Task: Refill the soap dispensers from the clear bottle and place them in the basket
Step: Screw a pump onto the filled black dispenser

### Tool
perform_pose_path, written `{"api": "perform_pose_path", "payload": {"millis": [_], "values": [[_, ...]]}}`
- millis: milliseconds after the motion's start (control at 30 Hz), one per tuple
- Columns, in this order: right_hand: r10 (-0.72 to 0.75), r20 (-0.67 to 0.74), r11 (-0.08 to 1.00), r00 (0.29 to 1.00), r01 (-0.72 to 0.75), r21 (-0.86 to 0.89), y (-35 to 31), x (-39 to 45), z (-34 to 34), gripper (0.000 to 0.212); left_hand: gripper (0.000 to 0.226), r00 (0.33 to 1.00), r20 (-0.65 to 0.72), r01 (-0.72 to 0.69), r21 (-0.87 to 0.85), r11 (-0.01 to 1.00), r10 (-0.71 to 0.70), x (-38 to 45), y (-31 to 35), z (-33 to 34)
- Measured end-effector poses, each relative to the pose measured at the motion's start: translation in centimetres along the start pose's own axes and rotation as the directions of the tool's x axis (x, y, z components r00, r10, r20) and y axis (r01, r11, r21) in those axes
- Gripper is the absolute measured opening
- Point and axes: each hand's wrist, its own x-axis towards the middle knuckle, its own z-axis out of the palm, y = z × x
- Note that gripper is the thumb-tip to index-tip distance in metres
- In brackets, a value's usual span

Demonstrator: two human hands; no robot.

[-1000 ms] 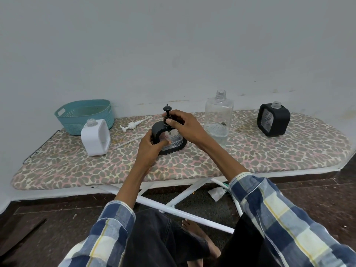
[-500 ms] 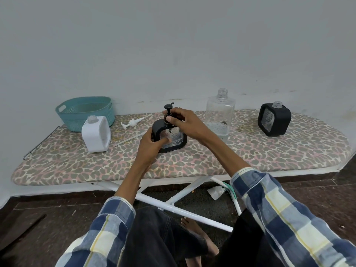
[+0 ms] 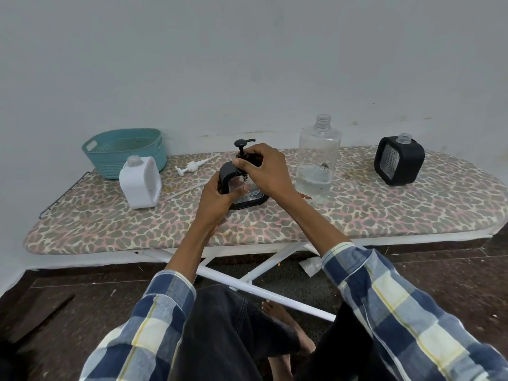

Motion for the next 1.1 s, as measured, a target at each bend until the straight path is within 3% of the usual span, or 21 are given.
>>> {"api": "perform_pose_path", "payload": {"millis": [167,233,333,433,567,667,767,900,1000,1100], "values": [[-0.039,0.352,0.978,0.935,-0.036,0.203,0.8,0.5,-3.5,0.027,0.059,0.995,0.096,0.029,-0.050,0.998,-0.024,0.1,0.0,-0.5],[-0.061,0.418,0.975,0.907,-0.036,0.219,0.9,0.8,-4.3,0.028,0.057,0.991,0.127,0.038,-0.064,0.997,-0.030,0.3,-0.1,-0.6],[-0.049,0.353,0.987,0.935,-0.008,0.158,0.9,0.8,-3.7,0.024,0.058,0.992,0.125,0.041,-0.065,0.997,-0.033,0.5,-0.4,-0.6],[-0.036,0.156,0.998,0.987,0.027,0.062,1.3,0.5,-1.9,0.023,0.057,0.997,0.078,0.020,-0.032,0.999,-0.018,0.4,-0.6,-0.3],[-0.086,-0.024,0.993,0.996,0.084,-0.082,0.5,-0.3,-0.4,0.019,0.057,0.999,0.043,0.005,-0.006,1.000,-0.005,0.3,-0.7,-0.2],[-0.080,-0.004,0.992,0.997,0.079,-0.094,0.3,-0.5,-0.9,0.027,0.057,0.998,0.065,0.009,-0.014,1.000,-0.008,0.2,-0.6,-0.4],[-0.033,0.201,0.999,0.979,0.027,0.032,0.1,-0.3,-2.8,0.032,0.047,0.989,0.139,0.057,-0.068,0.996,-0.047,-0.1,0.1,-0.6],[-0.042,0.526,0.995,0.849,-0.014,0.102,-1.6,0.8,-5.4,0.028,0.045,0.929,0.360,0.166,-0.205,0.964,-0.084,0.0,0.4,-1.9],[-0.090,0.686,0.986,0.722,-0.034,0.164,-2.9,1.5,-5.3,0.031,0.082,0.850,0.520,0.299,-0.354,0.886,-0.079,0.2,-0.2,-3.3],[-0.127,0.848,0.977,0.514,-0.082,0.196,-3.9,1.7,-4.2,0.038,0.094,0.773,0.625,0.406,-0.356,0.841,-0.109,0.0,-0.2,-3.7]]}}
